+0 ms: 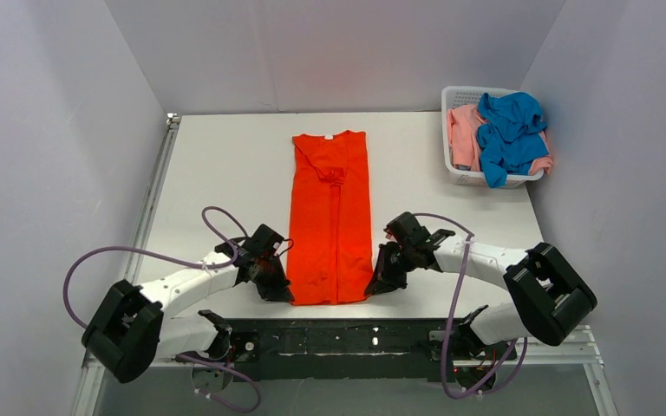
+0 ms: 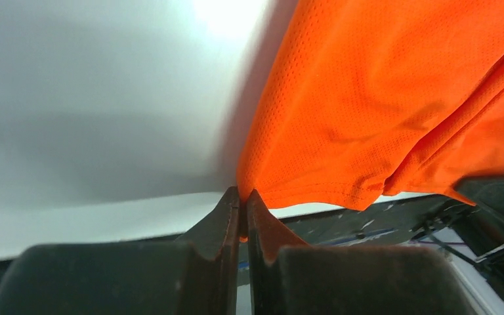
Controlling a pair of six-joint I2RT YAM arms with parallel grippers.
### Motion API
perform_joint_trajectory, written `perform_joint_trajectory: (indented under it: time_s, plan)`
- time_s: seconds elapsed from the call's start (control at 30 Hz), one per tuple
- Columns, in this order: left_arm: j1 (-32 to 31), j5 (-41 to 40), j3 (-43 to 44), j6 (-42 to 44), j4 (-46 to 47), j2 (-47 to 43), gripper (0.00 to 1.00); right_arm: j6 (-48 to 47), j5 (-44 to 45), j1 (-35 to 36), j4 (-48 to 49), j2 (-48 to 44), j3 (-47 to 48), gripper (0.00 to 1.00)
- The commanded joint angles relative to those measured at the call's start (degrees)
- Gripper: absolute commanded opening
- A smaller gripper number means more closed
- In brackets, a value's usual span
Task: Fold and stack the t-shirts
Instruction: Grab the bottom of the folded rectangular tshirt with both arms
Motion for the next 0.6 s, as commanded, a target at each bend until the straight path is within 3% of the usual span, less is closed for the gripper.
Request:
perform_joint_trajectory:
  time_s: [0.0,0.23,0.57]
  plan:
    - [-3.93,-5.0,-3.34,-6.77,-15.27,-7.57,0.0,2.6,-4.5,3.36,-2.23,-3.28,-2.11,0.02]
    - [-4.71,-5.55,-2.38,-8.96,-16.66,-12.66,0.0,-0.41,-1.97,3.69,-8.58,-7.67,1.07,0.01]
    - [-3.18,-6.27,14.38,-2.69,-19.27,-1.43,0.0,-2.96,4.5,2.18,-12.08,-2.22,16.59,0.01]
